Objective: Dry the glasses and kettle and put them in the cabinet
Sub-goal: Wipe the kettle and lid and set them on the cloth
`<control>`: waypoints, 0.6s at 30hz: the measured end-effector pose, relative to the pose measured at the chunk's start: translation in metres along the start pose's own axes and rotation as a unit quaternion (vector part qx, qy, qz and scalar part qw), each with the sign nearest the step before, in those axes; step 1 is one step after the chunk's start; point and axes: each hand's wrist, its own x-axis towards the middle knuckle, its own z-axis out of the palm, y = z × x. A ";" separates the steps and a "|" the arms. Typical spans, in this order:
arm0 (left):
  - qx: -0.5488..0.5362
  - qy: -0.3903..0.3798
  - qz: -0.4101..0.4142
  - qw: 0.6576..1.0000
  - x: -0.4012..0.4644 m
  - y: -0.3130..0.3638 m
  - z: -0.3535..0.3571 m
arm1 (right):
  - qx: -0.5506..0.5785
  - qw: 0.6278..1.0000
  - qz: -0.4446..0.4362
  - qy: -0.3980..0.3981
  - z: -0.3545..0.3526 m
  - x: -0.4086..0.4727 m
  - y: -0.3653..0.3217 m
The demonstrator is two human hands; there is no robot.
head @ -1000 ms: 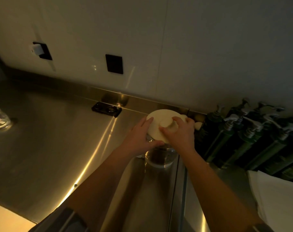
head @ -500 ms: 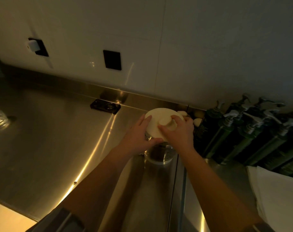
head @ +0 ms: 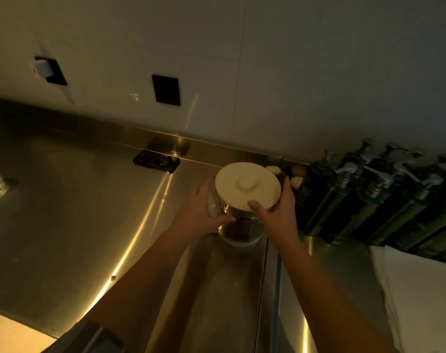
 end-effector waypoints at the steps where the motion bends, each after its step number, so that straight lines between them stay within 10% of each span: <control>1: 0.006 0.004 -0.014 1.000 -0.001 -0.004 0.002 | 0.020 1.000 -0.008 -0.013 0.000 -0.007 0.005; 18: -0.023 0.081 -0.031 0.996 -0.023 0.000 0.008 | 0.089 0.996 0.004 -0.009 0.016 -0.040 0.005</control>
